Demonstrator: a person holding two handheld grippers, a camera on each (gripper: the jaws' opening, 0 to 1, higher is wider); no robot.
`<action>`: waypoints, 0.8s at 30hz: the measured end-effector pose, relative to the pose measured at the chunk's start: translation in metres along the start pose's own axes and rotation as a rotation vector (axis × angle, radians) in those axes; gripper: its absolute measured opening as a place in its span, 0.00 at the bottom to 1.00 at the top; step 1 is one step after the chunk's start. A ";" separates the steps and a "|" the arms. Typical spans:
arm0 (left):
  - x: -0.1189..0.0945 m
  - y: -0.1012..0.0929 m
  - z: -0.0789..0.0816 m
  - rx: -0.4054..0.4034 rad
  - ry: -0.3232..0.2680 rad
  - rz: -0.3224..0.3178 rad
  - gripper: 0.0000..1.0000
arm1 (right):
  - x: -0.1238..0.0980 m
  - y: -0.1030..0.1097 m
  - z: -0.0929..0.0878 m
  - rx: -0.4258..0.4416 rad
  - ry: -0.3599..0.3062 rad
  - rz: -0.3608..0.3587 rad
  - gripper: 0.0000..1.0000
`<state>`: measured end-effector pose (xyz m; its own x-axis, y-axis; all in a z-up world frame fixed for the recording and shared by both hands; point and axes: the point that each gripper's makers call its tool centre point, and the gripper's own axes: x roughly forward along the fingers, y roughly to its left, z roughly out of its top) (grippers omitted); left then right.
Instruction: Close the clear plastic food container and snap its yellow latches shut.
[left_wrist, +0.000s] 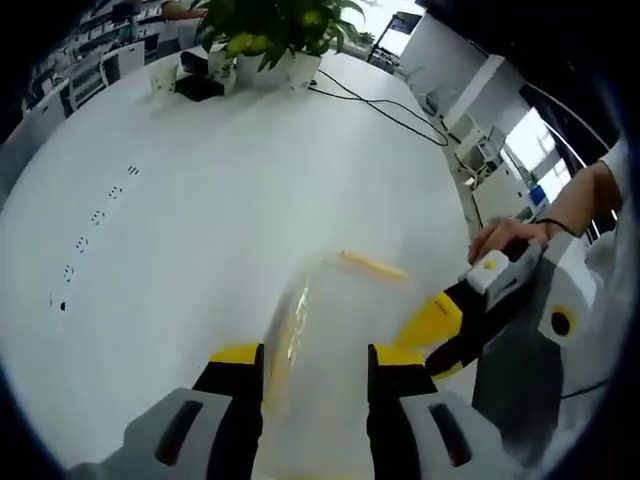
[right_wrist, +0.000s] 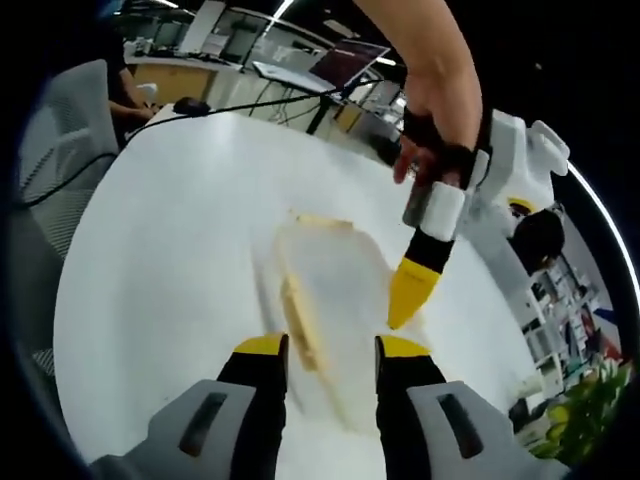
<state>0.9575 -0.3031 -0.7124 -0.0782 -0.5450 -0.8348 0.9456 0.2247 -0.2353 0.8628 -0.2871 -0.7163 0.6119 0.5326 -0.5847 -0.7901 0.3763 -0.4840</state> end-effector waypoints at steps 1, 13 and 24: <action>-0.001 -0.011 -0.002 0.002 -0.011 0.021 0.35 | -0.001 -0.001 0.000 0.003 0.001 -0.001 0.33; -0.025 -0.022 -0.006 -0.049 -0.255 0.182 0.39 | -0.013 -0.013 -0.013 0.017 0.038 -0.014 0.39; -0.038 -0.031 -0.035 -0.088 -0.365 0.305 0.42 | -0.020 -0.019 -0.027 0.051 0.055 -0.020 0.45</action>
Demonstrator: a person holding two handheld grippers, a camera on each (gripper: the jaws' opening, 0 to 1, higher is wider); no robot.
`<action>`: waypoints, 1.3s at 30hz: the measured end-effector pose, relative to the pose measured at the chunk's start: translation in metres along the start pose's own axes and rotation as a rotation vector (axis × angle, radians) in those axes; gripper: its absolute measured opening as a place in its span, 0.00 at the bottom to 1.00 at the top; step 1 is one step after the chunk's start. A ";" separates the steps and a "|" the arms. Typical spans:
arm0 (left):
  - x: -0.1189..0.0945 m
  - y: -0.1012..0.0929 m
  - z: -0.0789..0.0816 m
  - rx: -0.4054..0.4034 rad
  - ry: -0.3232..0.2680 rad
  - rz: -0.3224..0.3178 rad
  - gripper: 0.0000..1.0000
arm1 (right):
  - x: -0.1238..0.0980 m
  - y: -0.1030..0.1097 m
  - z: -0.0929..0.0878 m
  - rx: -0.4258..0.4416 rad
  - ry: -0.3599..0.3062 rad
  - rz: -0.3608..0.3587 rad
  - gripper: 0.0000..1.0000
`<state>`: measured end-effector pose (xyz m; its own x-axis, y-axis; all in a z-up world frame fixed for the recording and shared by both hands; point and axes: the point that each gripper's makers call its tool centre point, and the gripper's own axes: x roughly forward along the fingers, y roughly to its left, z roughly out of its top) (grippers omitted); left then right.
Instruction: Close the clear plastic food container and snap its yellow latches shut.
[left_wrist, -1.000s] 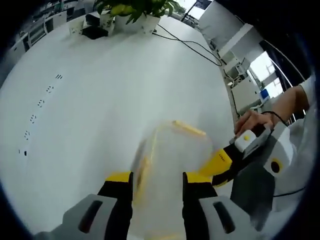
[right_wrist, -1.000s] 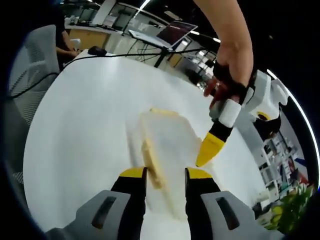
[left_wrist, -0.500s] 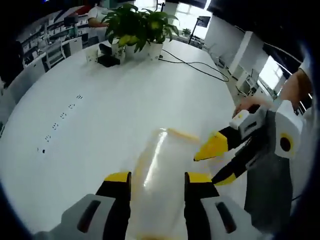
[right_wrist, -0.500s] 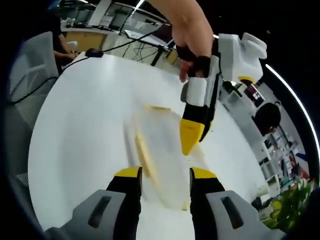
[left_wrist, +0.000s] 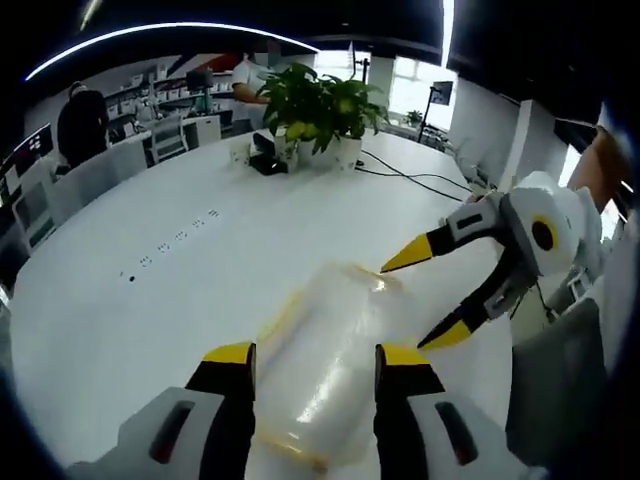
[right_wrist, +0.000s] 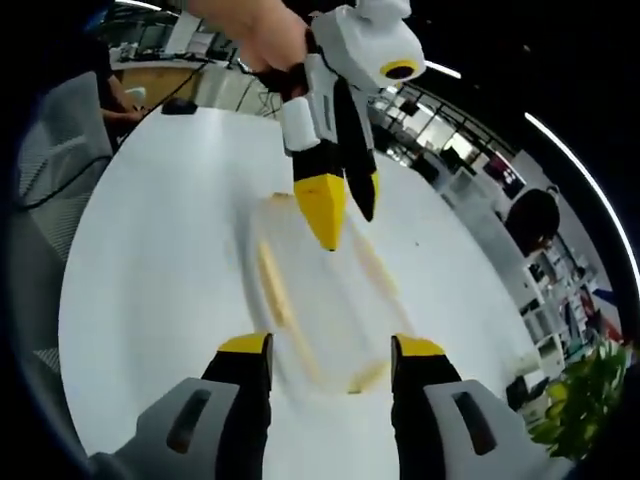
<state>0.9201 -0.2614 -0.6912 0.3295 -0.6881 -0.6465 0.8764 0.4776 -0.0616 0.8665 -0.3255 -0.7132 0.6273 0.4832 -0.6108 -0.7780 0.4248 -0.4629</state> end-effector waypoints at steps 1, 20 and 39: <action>-0.002 0.000 -0.001 0.001 -0.009 0.010 0.42 | -0.001 -0.001 -0.002 0.003 0.003 -0.001 0.45; -0.028 0.003 -0.031 -0.094 -0.169 0.150 0.49 | 0.004 -0.004 -0.033 0.161 0.036 0.010 0.52; -0.013 -0.010 -0.075 -0.190 -0.180 0.187 0.49 | 0.023 0.002 -0.050 0.301 0.048 0.027 0.52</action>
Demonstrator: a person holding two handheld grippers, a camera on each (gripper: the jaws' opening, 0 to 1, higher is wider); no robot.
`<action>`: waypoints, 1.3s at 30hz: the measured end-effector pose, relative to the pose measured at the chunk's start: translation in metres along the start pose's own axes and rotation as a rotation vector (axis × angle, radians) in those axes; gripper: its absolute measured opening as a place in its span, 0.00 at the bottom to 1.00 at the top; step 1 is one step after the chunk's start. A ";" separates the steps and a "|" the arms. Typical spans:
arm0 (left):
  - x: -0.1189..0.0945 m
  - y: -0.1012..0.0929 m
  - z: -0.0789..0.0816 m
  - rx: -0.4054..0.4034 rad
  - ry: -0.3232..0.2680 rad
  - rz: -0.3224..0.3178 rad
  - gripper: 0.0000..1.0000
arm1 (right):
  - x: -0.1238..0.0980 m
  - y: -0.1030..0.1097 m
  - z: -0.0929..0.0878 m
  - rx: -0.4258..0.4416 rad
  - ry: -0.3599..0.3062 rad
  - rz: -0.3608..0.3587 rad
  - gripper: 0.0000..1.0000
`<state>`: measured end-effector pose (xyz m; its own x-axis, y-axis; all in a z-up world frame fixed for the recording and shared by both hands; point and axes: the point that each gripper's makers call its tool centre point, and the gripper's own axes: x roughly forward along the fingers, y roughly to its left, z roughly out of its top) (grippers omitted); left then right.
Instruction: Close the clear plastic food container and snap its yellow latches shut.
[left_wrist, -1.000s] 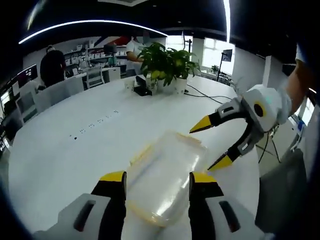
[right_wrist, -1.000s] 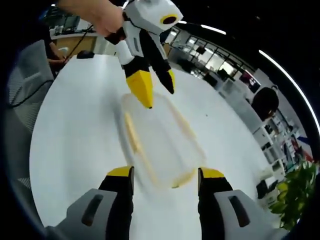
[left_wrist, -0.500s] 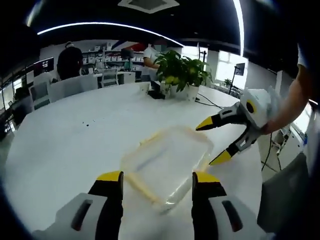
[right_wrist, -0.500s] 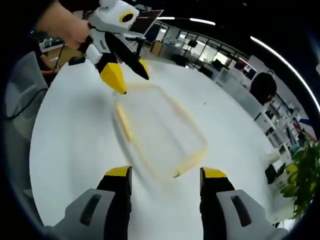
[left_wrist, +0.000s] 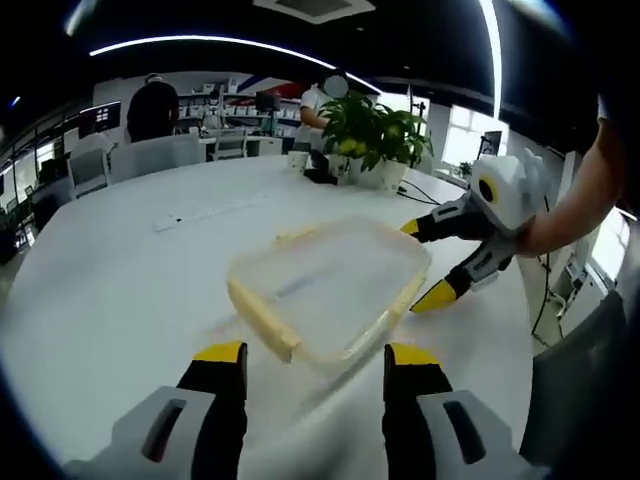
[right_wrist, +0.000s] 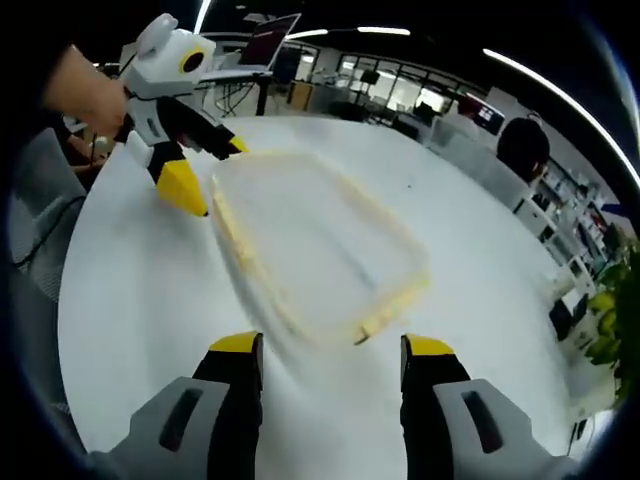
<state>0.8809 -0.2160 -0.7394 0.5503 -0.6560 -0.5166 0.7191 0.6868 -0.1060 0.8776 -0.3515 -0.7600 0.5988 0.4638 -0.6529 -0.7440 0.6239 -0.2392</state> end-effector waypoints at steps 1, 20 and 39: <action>0.002 0.000 -0.002 -0.002 -0.002 0.003 0.49 | 0.002 0.001 0.001 0.006 -0.006 0.008 0.52; 0.015 -0.001 -0.003 0.038 -0.020 0.025 0.41 | 0.014 0.006 -0.002 0.029 -0.001 0.030 0.44; 0.009 0.008 -0.005 0.049 -0.023 0.052 0.39 | 0.020 0.012 0.005 0.023 0.006 0.016 0.41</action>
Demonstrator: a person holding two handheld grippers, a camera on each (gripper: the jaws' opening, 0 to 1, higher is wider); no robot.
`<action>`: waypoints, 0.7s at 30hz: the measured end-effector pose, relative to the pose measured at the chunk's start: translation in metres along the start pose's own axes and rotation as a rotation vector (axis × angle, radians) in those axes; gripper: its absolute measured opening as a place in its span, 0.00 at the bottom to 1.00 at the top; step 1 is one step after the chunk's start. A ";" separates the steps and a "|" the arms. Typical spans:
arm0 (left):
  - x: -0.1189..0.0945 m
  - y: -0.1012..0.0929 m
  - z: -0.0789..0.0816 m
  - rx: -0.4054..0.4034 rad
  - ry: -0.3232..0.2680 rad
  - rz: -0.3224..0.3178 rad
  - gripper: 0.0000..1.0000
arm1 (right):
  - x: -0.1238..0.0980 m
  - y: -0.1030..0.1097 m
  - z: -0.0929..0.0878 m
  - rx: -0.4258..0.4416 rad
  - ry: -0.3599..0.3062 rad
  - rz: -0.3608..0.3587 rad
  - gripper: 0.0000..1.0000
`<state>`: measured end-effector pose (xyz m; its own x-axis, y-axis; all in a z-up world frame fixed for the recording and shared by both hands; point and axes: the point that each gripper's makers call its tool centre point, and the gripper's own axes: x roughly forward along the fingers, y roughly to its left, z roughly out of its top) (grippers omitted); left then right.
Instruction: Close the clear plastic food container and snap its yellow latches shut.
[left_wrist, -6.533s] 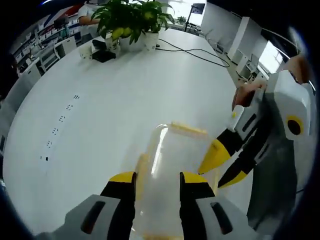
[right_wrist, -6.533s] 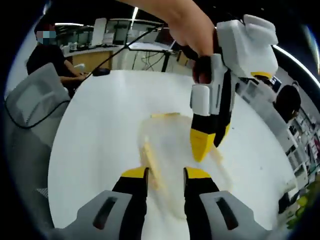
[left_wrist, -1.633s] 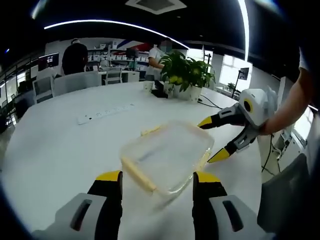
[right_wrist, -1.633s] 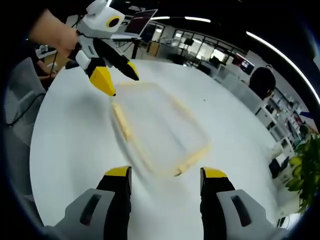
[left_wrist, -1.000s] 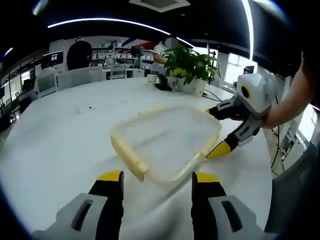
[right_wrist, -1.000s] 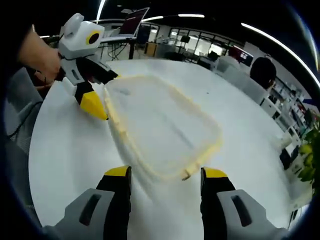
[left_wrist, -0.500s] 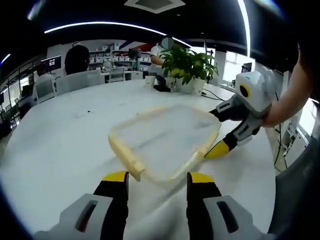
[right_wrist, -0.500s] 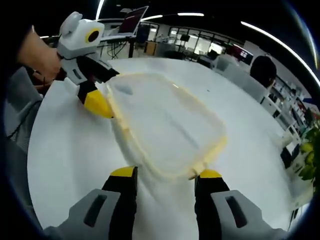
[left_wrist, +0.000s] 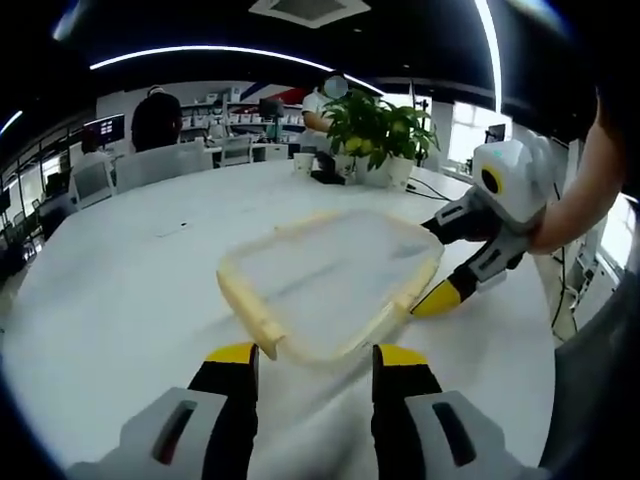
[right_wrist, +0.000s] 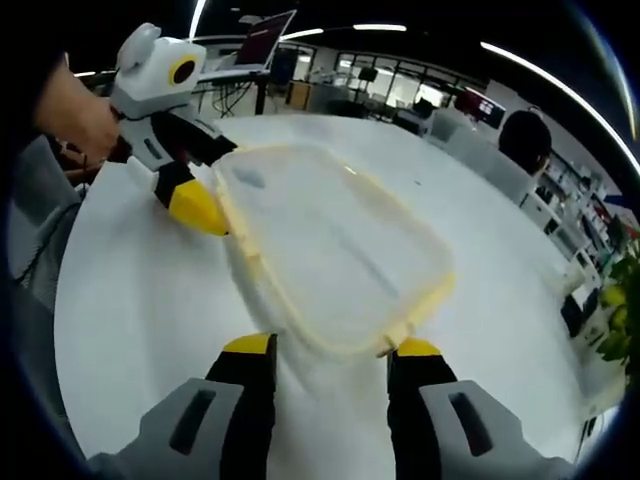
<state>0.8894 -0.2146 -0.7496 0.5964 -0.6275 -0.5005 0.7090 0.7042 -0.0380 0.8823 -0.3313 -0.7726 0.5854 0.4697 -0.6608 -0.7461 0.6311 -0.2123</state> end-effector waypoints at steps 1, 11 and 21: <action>-0.001 0.002 -0.001 0.001 0.001 0.003 0.39 | 0.001 0.002 0.001 -0.002 0.000 0.002 0.40; -0.019 0.024 -0.010 0.003 0.002 0.043 0.38 | 0.015 0.017 0.019 -0.046 -0.005 0.025 0.39; -0.033 0.039 -0.017 -0.005 0.002 0.076 0.38 | 0.026 0.030 0.033 -0.069 -0.011 0.040 0.39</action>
<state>0.8913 -0.1606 -0.7494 0.6474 -0.5716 -0.5041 0.6600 0.7513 -0.0043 0.8858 -0.2795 -0.7724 0.5576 0.5012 -0.6616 -0.7890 0.5678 -0.2348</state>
